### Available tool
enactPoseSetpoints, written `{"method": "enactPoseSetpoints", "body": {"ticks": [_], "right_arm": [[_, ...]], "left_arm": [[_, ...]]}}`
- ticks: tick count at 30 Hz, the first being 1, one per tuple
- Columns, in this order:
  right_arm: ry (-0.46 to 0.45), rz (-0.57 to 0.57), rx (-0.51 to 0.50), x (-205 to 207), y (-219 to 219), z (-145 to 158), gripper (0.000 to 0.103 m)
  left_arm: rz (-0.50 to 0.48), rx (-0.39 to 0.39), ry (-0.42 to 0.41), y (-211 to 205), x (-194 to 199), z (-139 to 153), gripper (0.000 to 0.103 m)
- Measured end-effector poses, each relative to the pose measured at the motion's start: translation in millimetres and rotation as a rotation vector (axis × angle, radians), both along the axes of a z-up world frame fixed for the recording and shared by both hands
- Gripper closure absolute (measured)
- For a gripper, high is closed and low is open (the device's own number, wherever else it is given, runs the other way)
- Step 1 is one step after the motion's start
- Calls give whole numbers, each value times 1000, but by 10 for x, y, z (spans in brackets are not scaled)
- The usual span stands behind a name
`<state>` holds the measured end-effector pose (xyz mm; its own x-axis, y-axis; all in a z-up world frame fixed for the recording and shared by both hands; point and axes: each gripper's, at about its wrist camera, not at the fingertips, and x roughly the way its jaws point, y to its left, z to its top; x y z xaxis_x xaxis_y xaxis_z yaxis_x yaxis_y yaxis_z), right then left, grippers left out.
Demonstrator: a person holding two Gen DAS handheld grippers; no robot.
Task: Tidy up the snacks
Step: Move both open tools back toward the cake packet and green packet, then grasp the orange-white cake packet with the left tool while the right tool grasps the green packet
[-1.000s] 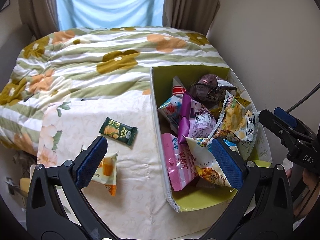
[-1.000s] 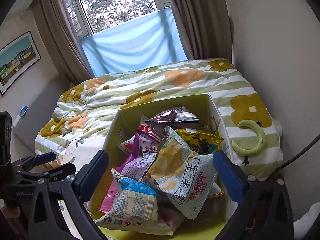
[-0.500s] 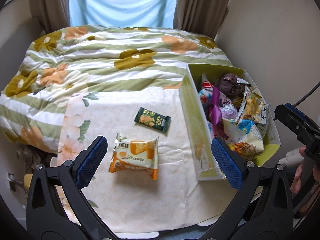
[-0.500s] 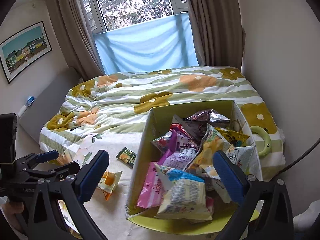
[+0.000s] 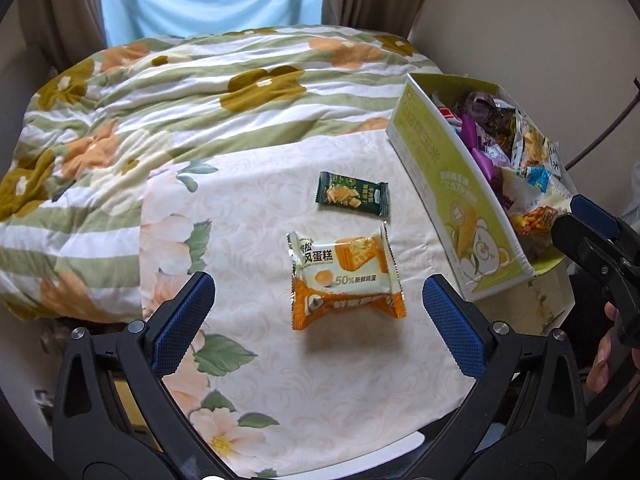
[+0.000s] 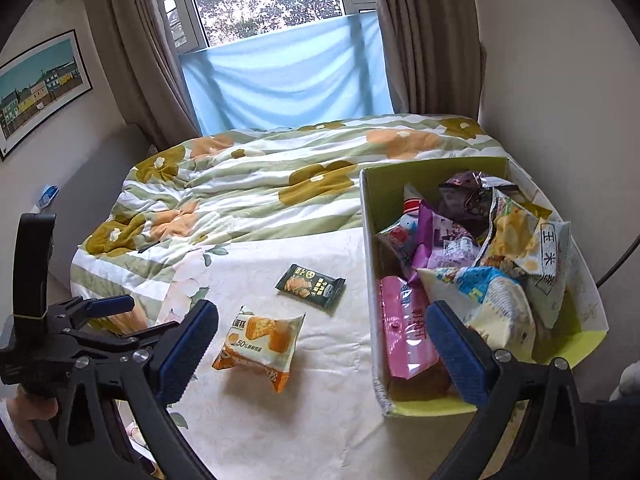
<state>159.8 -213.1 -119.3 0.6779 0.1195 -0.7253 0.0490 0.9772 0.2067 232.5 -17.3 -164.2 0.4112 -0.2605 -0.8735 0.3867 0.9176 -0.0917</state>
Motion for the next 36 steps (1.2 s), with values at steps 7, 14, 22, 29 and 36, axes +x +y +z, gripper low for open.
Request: {"method": "enactPoseSetpoints", "body": {"ticks": [7,14,22,29,36], "right_arm": [[33,-44,-28,-109,252,-248,0],[66,-34,-97,-282,400,-540,0],[142,0,-97,-360,521,-977,0],[173,61,-93,-267,713,-1280,0],[205,141,-139,-2,865,-1471,0]], "left_arm": [[-352,131,-55,-177,117,-346,0],[-783,313,-139,-622,67,-783,0],[-876,334,-102,-817,199,-1175,0],[-886,322,-47,-834,290,-1398,22],[-782,310,-14,-565,459,-1401,30]]}}
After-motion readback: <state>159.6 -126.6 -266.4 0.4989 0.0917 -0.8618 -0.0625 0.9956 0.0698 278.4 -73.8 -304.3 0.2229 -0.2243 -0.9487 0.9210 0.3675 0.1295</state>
